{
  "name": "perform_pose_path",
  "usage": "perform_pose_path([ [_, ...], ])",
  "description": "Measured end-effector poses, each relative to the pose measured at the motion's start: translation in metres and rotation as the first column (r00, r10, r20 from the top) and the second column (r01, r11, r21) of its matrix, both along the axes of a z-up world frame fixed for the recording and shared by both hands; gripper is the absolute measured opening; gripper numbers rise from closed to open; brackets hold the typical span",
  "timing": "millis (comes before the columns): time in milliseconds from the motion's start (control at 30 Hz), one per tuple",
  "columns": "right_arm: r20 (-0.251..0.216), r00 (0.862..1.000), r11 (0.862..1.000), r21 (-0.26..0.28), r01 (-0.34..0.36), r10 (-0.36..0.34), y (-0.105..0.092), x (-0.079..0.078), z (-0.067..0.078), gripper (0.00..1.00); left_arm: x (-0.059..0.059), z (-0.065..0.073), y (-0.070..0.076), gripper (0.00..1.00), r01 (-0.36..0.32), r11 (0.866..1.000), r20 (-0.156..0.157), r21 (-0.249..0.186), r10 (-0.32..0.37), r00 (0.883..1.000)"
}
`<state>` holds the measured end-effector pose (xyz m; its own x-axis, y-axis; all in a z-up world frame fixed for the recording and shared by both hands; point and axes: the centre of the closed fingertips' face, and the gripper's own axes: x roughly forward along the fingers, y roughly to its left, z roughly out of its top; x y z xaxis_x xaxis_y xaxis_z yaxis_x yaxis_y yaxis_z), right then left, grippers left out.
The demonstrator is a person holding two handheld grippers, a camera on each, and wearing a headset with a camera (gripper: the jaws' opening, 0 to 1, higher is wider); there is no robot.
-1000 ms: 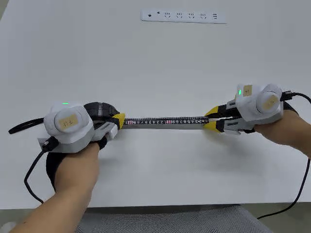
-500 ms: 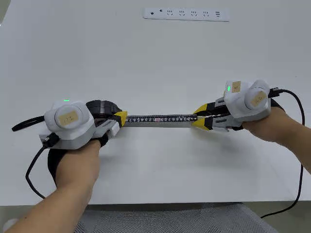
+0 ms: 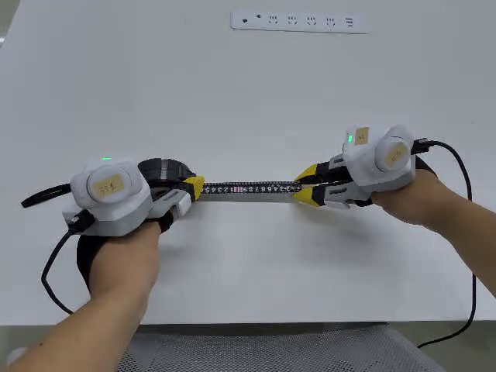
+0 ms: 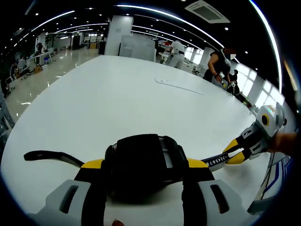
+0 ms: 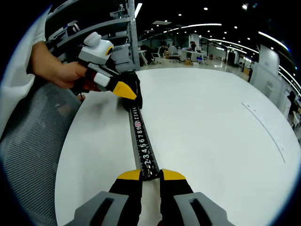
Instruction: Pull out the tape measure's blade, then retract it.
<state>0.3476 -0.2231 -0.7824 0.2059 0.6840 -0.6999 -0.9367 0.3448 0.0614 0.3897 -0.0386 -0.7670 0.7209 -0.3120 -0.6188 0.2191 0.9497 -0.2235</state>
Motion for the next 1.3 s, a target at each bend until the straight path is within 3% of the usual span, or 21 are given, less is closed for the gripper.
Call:
perform_pose_path([
  [1300,-0.011,1.000,0.995,0.093,-0.024,0.025,0.084,0.010,-0.010,0.11,0.000,-0.001,0.000,0.61,0.019,1.000,-0.003,-0.009,-0.019,1.000],
])
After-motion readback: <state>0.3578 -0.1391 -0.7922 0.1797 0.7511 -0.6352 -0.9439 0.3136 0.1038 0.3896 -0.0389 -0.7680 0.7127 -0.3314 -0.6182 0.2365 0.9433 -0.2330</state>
